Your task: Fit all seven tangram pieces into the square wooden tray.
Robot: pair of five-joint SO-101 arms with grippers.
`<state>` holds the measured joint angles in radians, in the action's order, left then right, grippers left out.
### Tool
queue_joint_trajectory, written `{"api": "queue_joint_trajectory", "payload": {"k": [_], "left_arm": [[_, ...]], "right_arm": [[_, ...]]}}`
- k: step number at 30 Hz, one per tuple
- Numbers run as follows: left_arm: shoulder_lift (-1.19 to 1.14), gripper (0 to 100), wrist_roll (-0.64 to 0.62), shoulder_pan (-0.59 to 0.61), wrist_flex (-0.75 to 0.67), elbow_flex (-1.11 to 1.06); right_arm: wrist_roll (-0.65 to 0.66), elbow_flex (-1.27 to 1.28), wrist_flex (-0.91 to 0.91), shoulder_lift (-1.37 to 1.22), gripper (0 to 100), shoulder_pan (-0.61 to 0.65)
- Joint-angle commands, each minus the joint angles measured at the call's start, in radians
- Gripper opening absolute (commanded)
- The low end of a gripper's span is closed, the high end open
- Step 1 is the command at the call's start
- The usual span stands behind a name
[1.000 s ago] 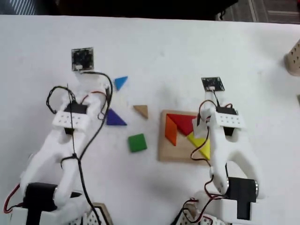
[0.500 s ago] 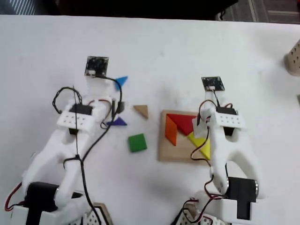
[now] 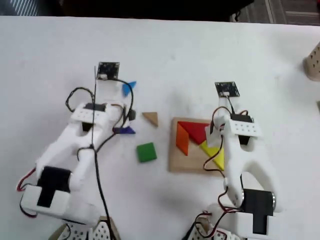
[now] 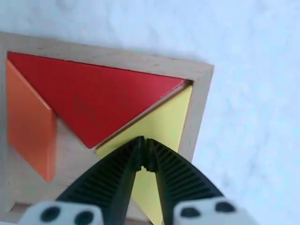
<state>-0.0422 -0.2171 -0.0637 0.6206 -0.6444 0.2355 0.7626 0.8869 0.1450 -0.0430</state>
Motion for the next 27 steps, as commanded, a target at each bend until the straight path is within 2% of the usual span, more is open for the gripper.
{"api": "queue_joint_trajectory", "payload": {"k": [1, 14, 21, 27], "left_arm": [[-0.004, 26, -0.009, -0.013, 0.026, 0.071], [-0.004, 26, -0.052, -0.016, 0.032, 0.092], [-0.004, 26, -0.052, -0.027, 0.149, 0.143], [-0.002, 25, -0.009, -0.133, 0.245, 0.132]], "right_arm": [[0.014, 0.002, -0.015, 0.038, 2.0, -0.004], [0.014, 0.002, -0.015, 0.038, 1.9, -0.004], [0.014, 0.002, -0.015, 0.038, 2.0, -0.01], [0.014, 0.002, -0.03, 0.038, 2.0, -0.012]]}}
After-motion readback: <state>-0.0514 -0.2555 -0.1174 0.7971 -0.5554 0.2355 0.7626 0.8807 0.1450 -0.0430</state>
